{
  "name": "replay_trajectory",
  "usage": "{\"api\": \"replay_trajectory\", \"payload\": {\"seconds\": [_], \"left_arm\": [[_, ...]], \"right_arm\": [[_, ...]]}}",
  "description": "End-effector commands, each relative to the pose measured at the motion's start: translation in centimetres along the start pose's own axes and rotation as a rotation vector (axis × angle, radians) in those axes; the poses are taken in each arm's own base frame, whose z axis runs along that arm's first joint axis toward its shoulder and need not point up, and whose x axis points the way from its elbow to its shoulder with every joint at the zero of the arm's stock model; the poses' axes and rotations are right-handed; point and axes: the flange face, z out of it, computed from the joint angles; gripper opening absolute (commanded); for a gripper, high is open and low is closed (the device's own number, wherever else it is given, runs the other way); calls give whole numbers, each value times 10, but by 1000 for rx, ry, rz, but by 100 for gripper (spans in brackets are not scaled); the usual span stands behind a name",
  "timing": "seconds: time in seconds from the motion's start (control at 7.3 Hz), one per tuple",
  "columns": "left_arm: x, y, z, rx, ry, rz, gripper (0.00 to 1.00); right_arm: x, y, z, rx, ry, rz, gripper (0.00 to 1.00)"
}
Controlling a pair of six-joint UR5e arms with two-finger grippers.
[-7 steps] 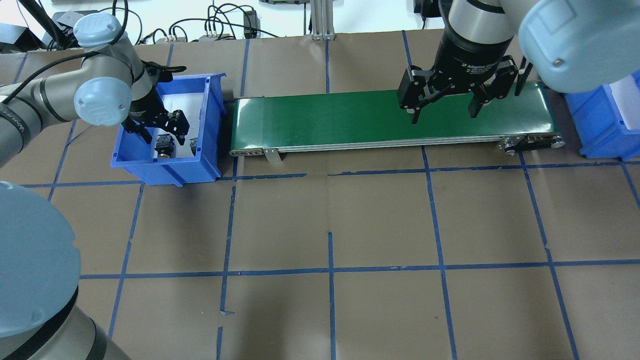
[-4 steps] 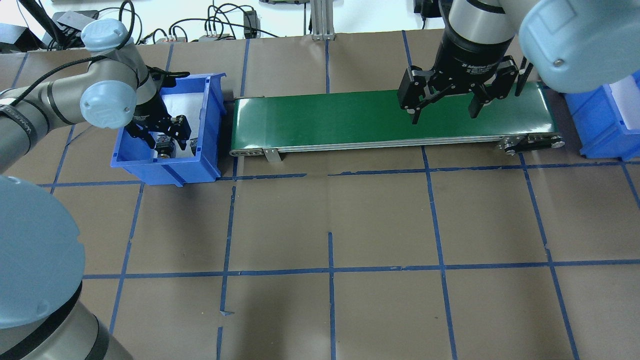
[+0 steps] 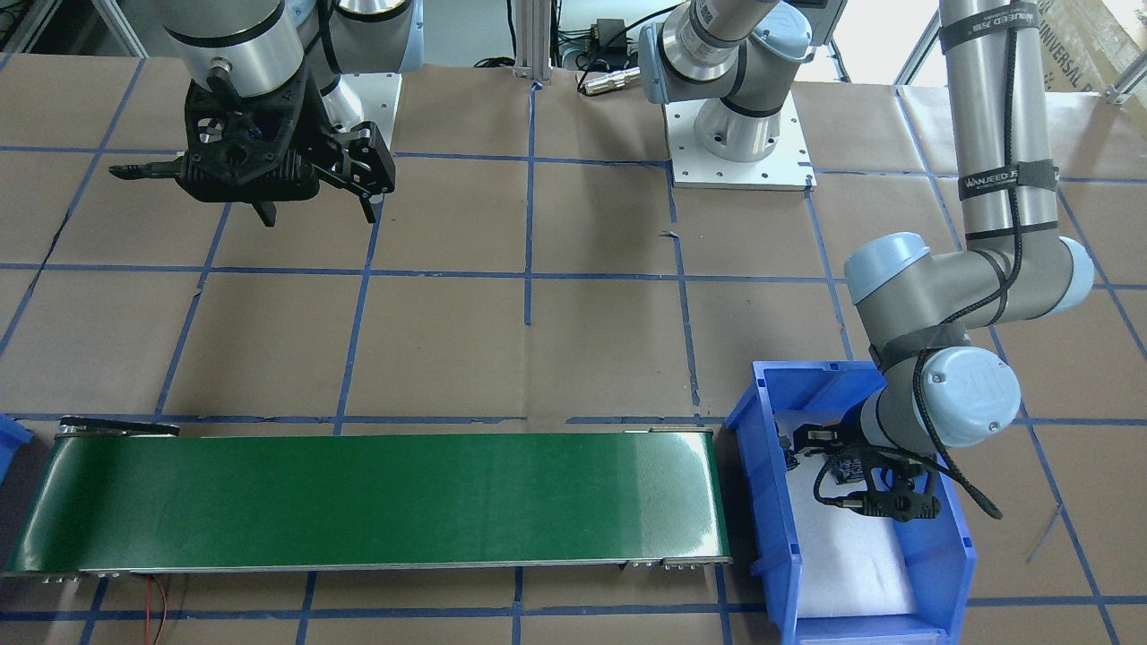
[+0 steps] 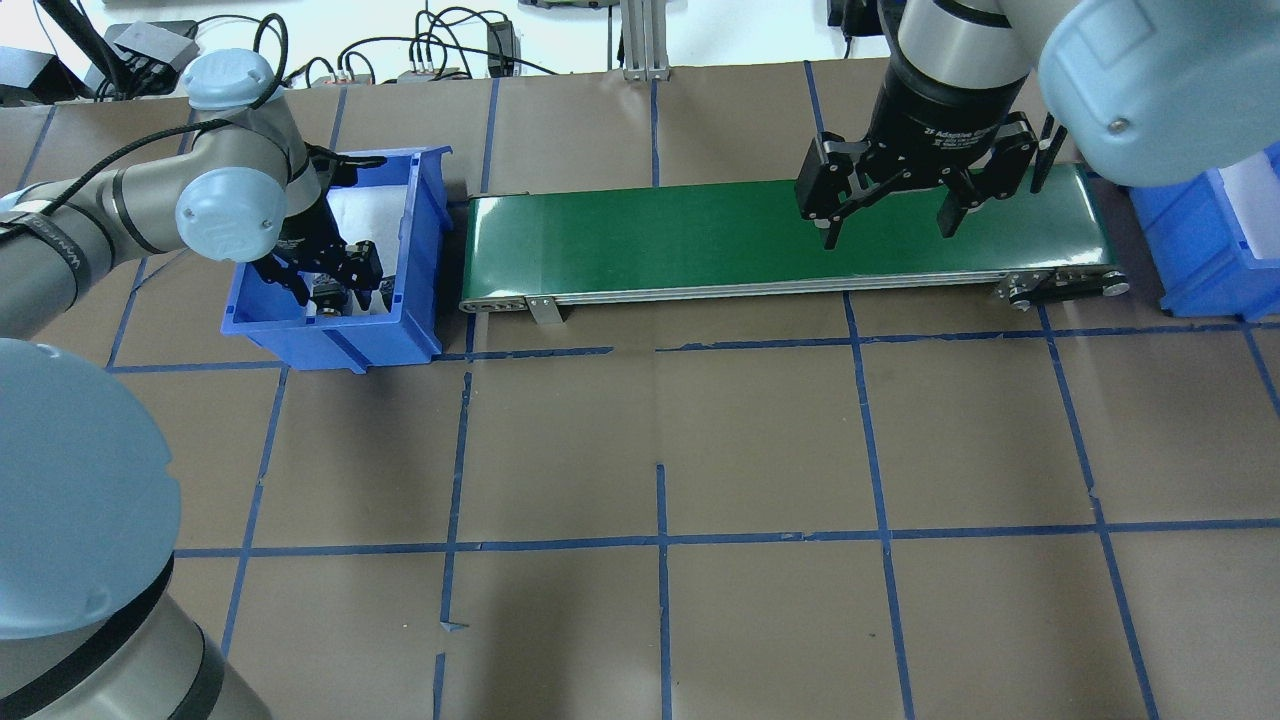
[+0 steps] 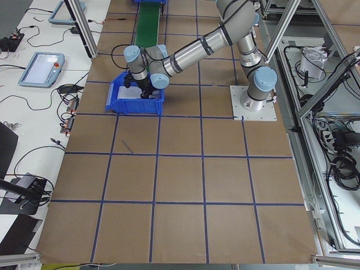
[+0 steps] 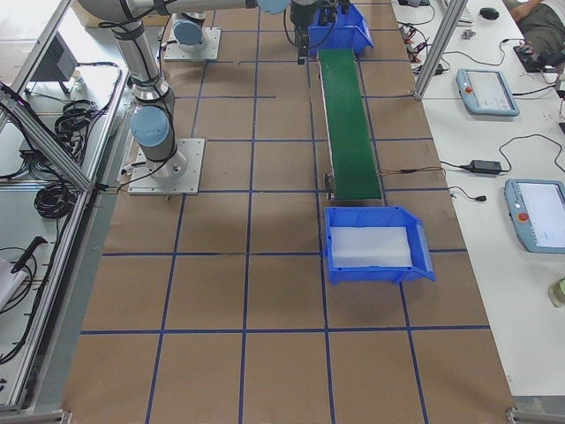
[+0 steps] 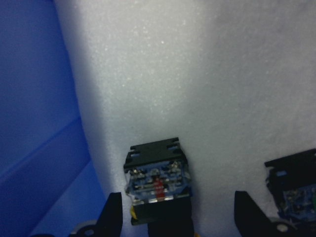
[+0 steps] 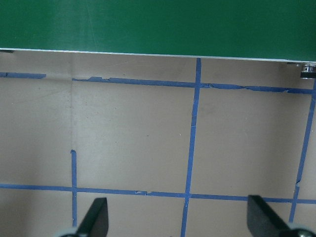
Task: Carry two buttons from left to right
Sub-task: 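Lower the left gripper and grasp the yellow-capped button, then lift the yellow button and carry it onto the green conveyor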
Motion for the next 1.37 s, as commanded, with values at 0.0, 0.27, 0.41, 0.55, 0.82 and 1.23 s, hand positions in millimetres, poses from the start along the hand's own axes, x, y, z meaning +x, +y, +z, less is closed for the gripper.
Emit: {"api": "replay_trajectory", "payload": {"seconds": [0.0, 0.27, 0.41, 0.55, 0.82, 1.23], "left_arm": [[0, 0, 0, -3, -13, 1, 40], [-1, 2, -12, 18, -14, -2, 23], [-3, 2, -33, 31, -14, -2, 12], [-7, 3, -60, 65, -27, -7, 9], [4, 34, -146, 103, 2, -17, 8], [127, 22, -184, 156, 89, -82, 6]], "right_arm": [[0, 0, 1, -3, 0, -2, 100], [0, 0, 0, 0, 0, -2, 100], [0, 0, 0, 0, 0, -2, 100], [0, -1, 0, 3, 0, -2, 100], [0, -1, -1, 6, 0, -2, 100], [1, 0, 1, -2, 0, 0, 100]]}}
